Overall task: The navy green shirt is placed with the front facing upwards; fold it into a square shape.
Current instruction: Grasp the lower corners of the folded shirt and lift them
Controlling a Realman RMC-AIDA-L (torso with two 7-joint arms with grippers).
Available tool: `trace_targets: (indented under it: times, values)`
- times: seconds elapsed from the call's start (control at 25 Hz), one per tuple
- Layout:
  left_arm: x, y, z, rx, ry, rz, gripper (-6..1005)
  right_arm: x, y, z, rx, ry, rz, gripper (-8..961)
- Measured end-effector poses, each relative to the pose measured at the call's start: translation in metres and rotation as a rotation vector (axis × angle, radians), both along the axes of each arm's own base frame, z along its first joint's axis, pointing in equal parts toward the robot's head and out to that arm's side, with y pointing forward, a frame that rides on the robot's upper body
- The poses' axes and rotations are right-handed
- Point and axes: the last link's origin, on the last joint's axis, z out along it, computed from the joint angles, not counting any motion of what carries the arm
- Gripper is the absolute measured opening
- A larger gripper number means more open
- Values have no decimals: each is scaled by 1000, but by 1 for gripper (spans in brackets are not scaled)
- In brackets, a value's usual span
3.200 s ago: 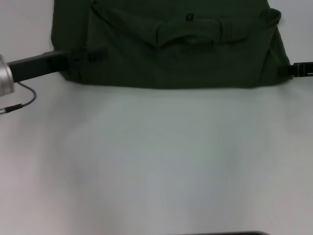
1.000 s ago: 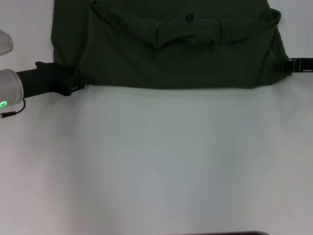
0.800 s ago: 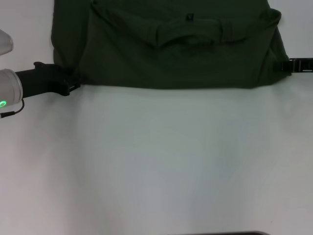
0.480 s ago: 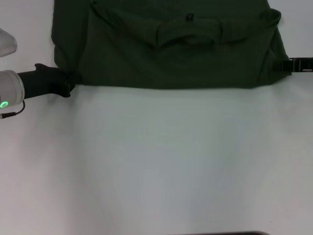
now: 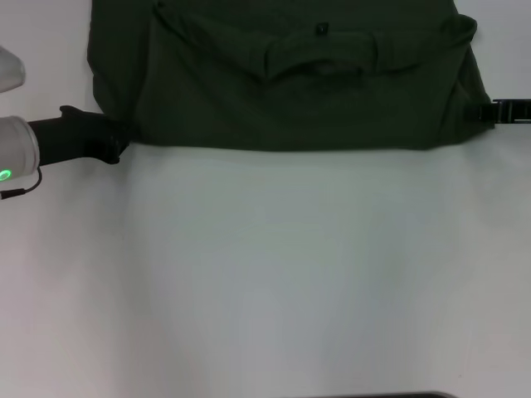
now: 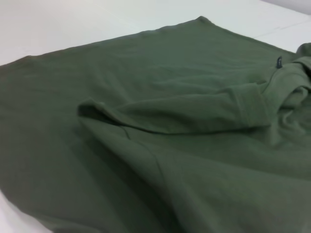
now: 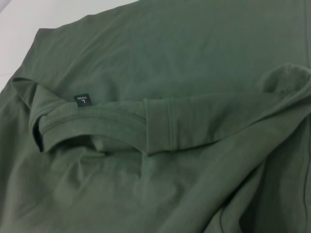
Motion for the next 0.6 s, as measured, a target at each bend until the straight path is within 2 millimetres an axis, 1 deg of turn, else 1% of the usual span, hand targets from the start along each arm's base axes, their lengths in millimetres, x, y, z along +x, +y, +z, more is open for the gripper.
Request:
trace_targets:
  times: [0.2,0.32,0.6]
  values:
    - [0,-5,12,-26,-27,-9,52,3,-2,2,9,11,-9,24]
    - [-5,-7,20,-29,-30,4,54,5,-4,2,13,12,-14,24]
    - [-3,-8,16,-30,-32,-1,59,6,-5,3,15,8,-12,24]
